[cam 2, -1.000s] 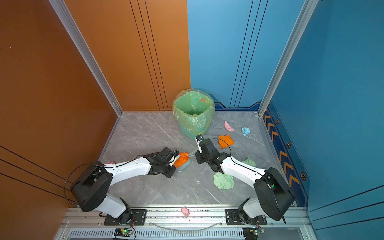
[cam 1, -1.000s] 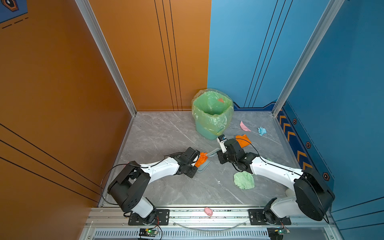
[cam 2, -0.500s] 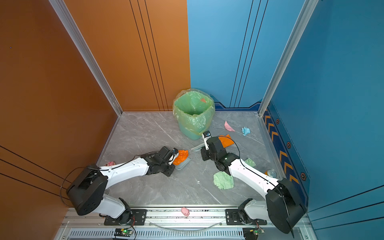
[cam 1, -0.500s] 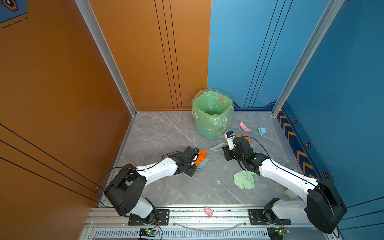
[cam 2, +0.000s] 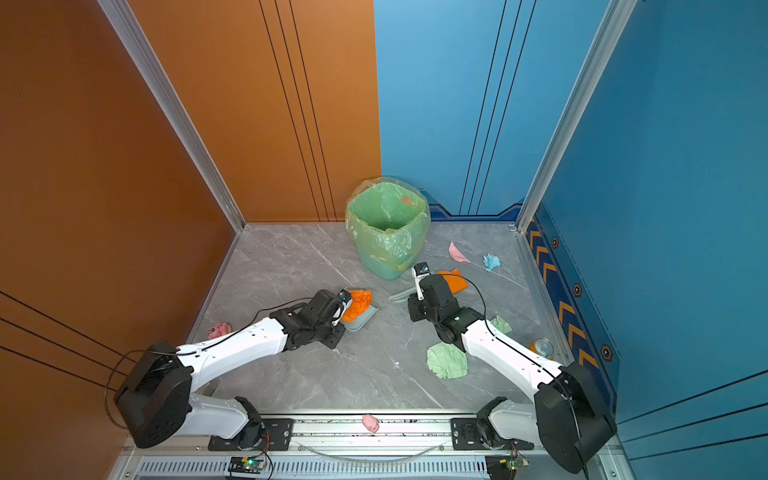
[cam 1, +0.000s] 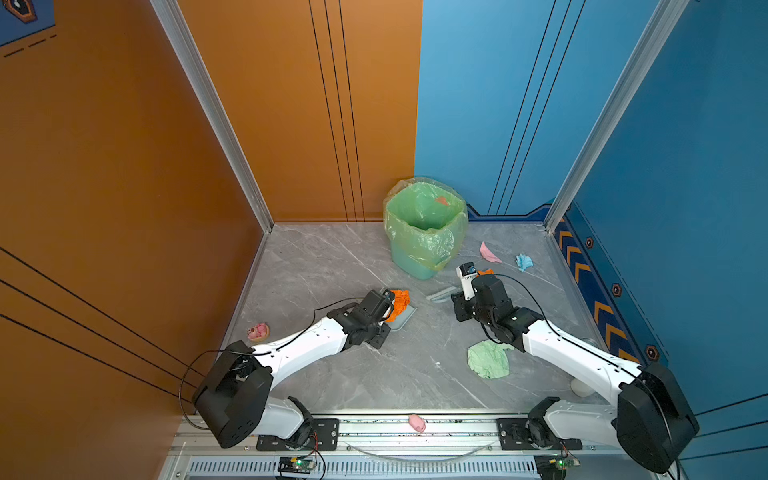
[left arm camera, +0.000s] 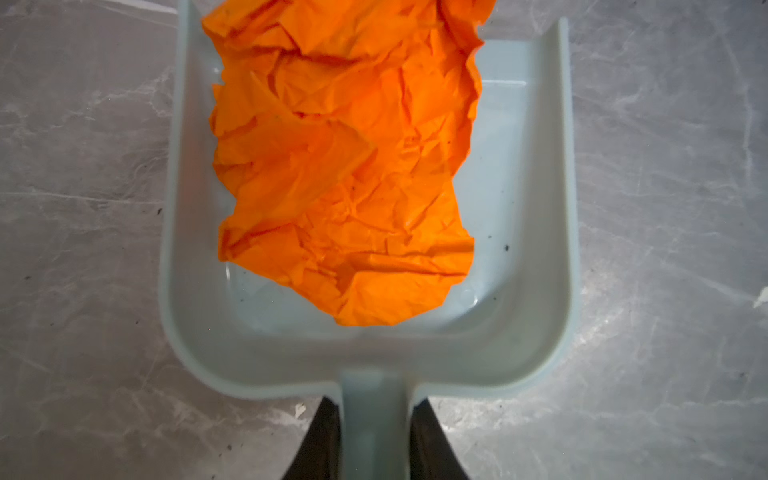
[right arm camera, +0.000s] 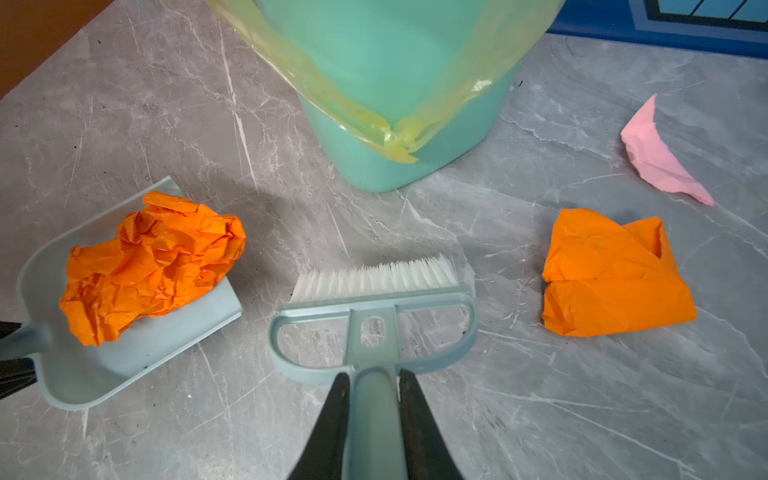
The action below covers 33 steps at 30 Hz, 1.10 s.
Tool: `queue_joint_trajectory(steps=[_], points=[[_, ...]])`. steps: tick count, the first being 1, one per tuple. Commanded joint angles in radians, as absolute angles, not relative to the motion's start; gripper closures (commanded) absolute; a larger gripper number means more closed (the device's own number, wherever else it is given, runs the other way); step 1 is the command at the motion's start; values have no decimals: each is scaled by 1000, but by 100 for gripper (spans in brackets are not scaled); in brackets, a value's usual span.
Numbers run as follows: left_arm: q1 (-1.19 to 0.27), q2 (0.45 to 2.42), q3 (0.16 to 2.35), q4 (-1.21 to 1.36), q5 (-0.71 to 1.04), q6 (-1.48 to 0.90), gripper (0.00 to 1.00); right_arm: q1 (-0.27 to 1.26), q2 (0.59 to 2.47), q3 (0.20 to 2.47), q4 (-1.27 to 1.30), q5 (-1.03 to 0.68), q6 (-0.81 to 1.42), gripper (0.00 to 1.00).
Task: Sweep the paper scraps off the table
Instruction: 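Draw the brush back with the right gripper while the left gripper lifts the dustpan, then carry the dustpan with the left gripper up over the bin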
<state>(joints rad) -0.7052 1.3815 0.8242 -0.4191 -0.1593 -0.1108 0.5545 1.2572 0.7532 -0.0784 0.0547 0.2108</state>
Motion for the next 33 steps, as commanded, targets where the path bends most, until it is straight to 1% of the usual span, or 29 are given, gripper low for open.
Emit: queue_joint_trajectory(steps=[1, 9, 15, 19, 27, 33], points=[[-697, 1336, 878, -513, -209, -82, 100, 545, 1232, 736, -104, 39, 229, 100], [-671, 1256, 924, -584, -224, -56, 100, 541, 1230, 730, -101, 21, 231, 100], [-639, 1217, 1004, -651, -246, -10, 100, 541, 1236, 729, -106, 16, 226, 100], [-611, 1205, 1068, -679, -241, 16, 100, 541, 1241, 733, -108, 10, 227, 100], [-566, 1186, 1119, -707, -267, 41, 100, 540, 1231, 715, -106, -2, 230, 100], [-516, 1205, 1200, -707, -277, 68, 100, 540, 1244, 716, -92, -20, 231, 100]])
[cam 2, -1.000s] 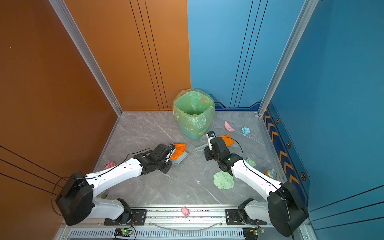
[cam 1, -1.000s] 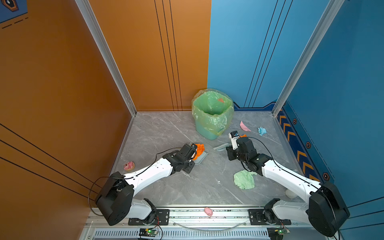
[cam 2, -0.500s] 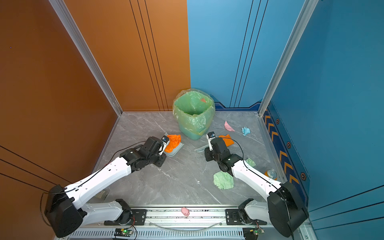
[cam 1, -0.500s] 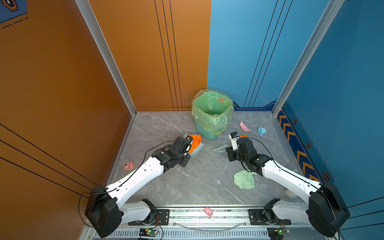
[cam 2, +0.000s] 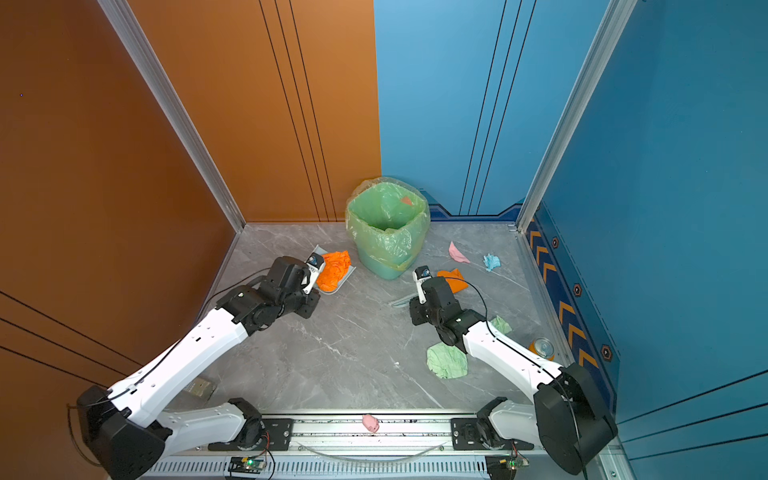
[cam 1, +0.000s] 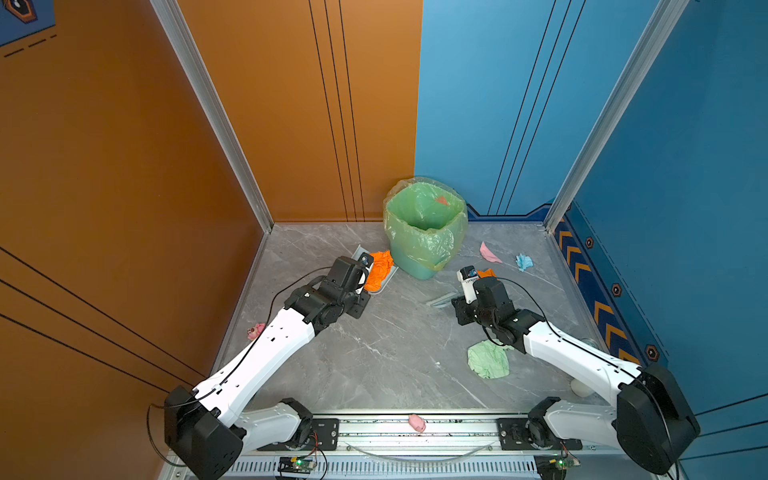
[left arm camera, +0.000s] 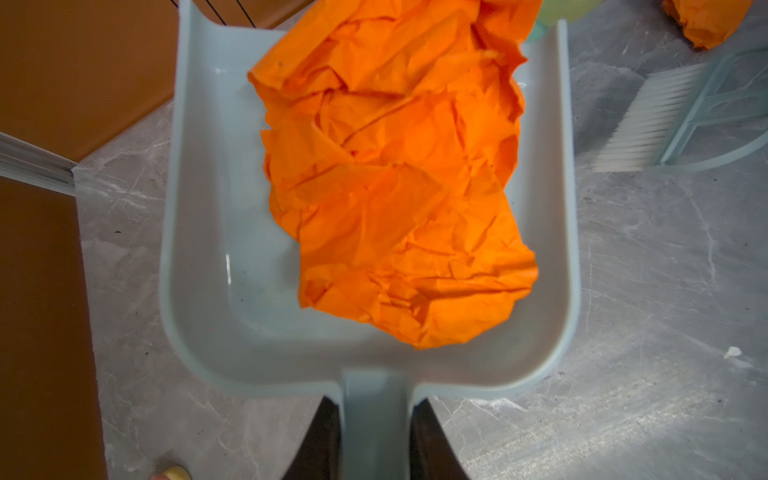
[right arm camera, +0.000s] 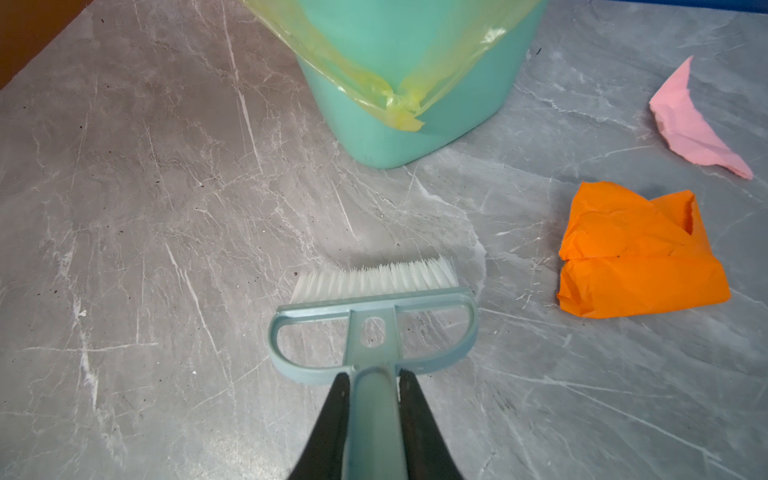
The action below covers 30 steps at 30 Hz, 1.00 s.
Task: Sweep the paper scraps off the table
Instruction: 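Carry the dustpan with the left gripper up over the bin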
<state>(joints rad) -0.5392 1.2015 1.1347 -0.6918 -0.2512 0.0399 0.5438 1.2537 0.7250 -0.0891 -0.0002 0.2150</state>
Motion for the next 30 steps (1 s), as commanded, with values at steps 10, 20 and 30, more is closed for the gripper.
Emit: queue_joint_trajectory(steps=[10, 20, 30], points=[[-466, 1332, 1400, -706, -286, 137, 100, 544, 1257, 711, -74, -44, 235, 100], [-449, 1439, 1570, -706, -286, 191, 100, 553, 1237, 674, -29, -82, 203, 100], [-447, 1528, 1717, -707, -271, 231, 100, 558, 1210, 641, -6, -101, 200, 100]])
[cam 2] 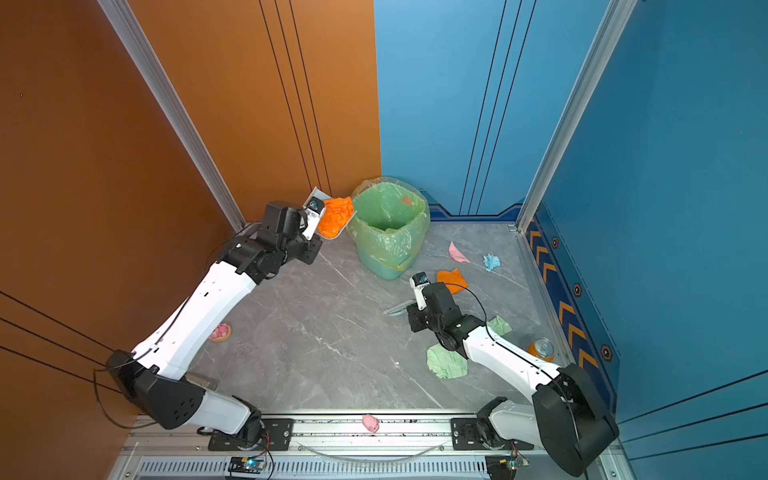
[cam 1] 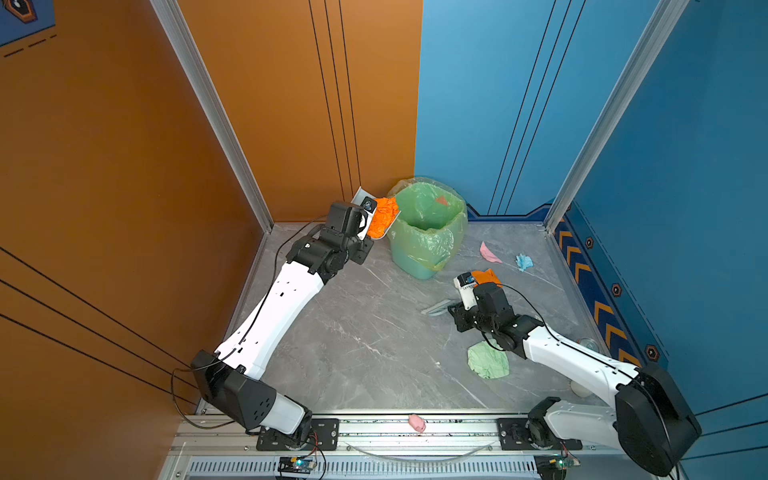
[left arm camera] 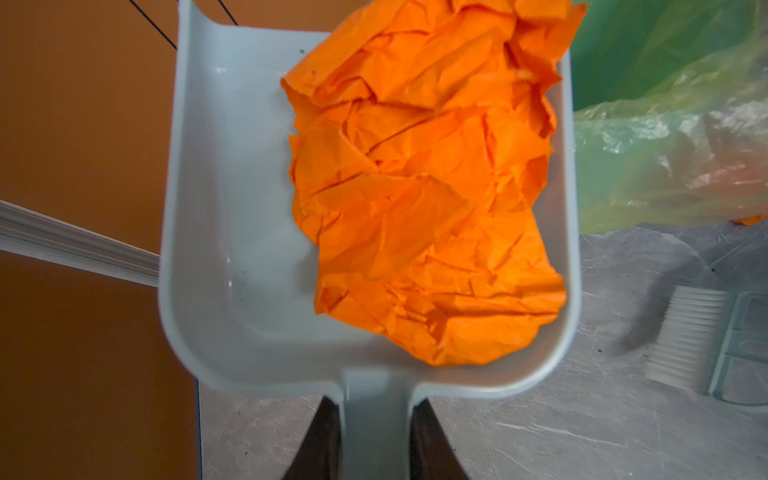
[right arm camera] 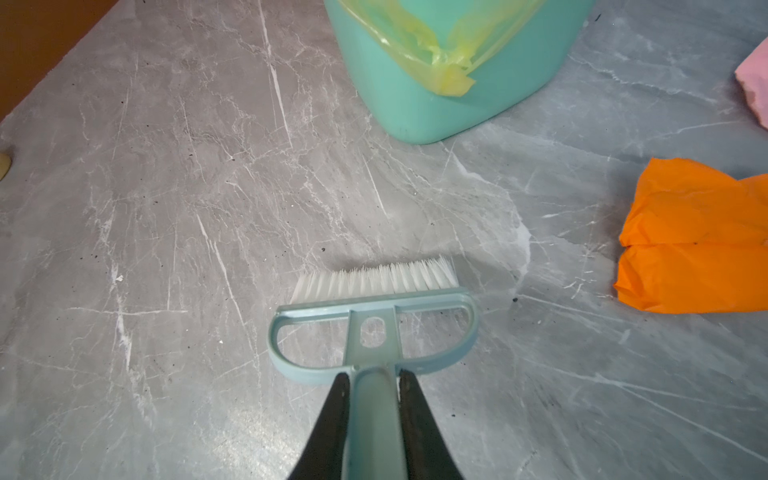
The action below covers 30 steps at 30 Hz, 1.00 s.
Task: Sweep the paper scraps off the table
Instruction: 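Carry the dustpan with the left gripper up over the bin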
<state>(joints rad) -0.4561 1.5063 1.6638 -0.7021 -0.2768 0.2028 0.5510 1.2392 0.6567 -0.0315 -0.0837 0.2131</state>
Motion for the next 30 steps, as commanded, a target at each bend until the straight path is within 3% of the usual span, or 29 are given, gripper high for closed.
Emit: queue_joint_trajectory(steps=[1, 30], points=[[-448, 1541, 1736, -707, -268, 238, 100, 558, 1205, 637, -6, -101, 200, 100], [-481, 2012, 2304, -707, -331, 436, 100, 550, 1026, 509, 25, -83, 234, 100]])
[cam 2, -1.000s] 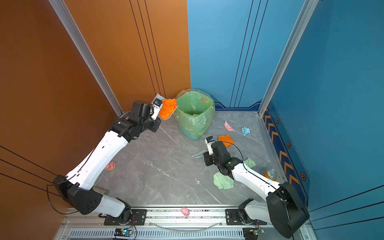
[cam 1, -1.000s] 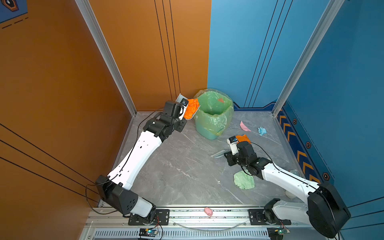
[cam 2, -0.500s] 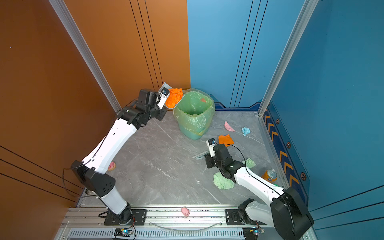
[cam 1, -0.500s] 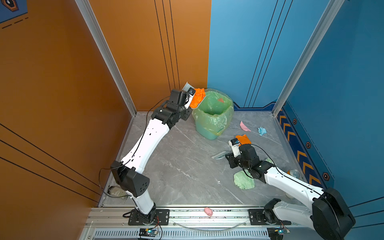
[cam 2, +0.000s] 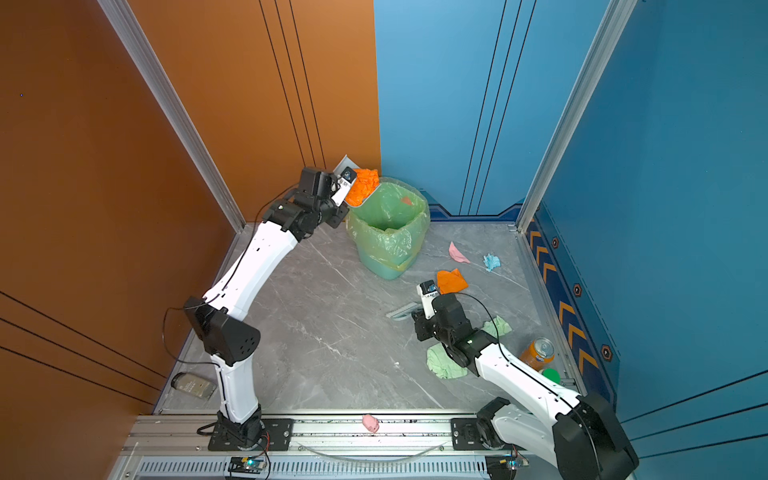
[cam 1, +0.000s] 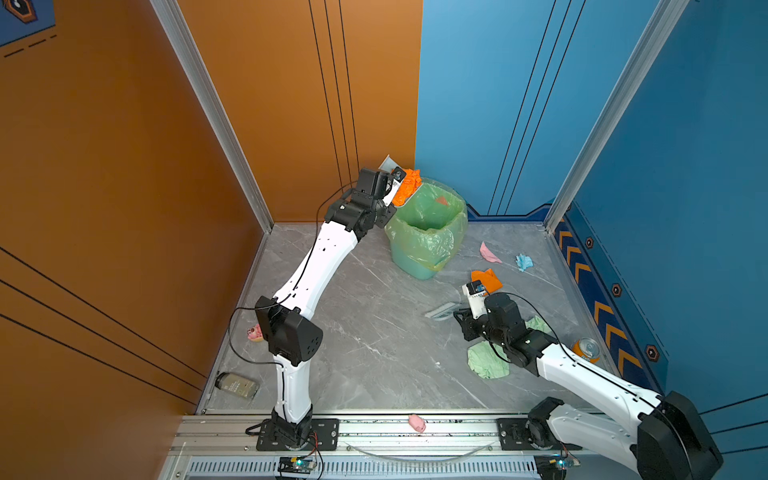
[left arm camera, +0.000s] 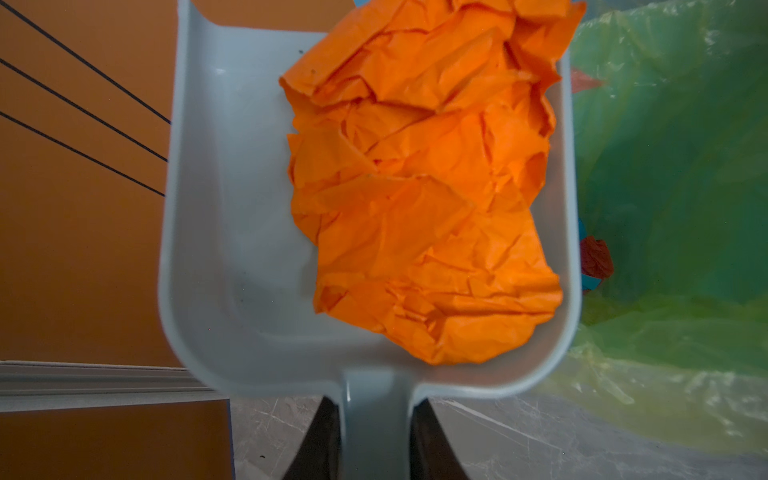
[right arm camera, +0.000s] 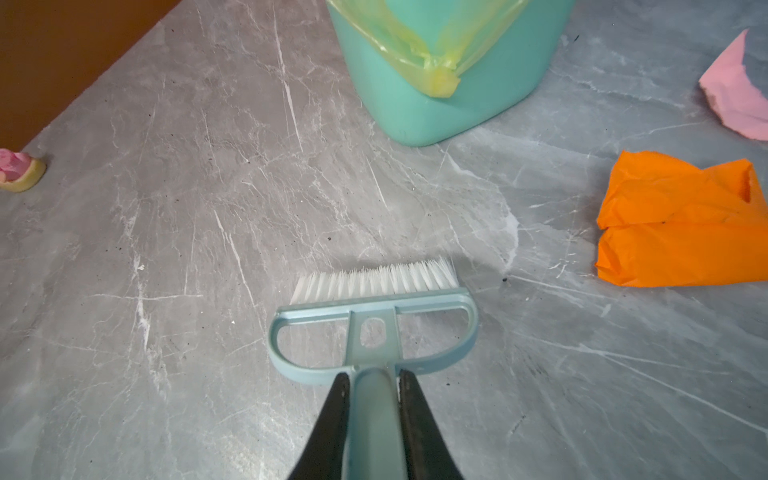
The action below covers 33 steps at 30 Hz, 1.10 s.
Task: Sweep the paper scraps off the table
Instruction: 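Carry the dustpan with the left gripper up over the bin, then tip the dustpan with the left gripper to drop the crumpled orange scrap into the bin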
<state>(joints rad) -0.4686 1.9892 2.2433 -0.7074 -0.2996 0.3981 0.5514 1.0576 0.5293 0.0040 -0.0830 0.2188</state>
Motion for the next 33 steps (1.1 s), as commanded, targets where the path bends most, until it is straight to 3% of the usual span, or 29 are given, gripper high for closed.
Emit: queue_joint_trajectory(steps=[1, 16, 33], points=[[-483, 2029, 2327, -707, -338, 451, 100, 550, 1016, 503, 24, -84, 234, 100], [-535, 2219, 2559, -704, -444, 684, 100, 518, 905, 438, -8, -88, 248, 100], [-577, 2259, 2508, -568, -615, 1099, 100, 490, 929, 435, 13, -117, 245, 100]])
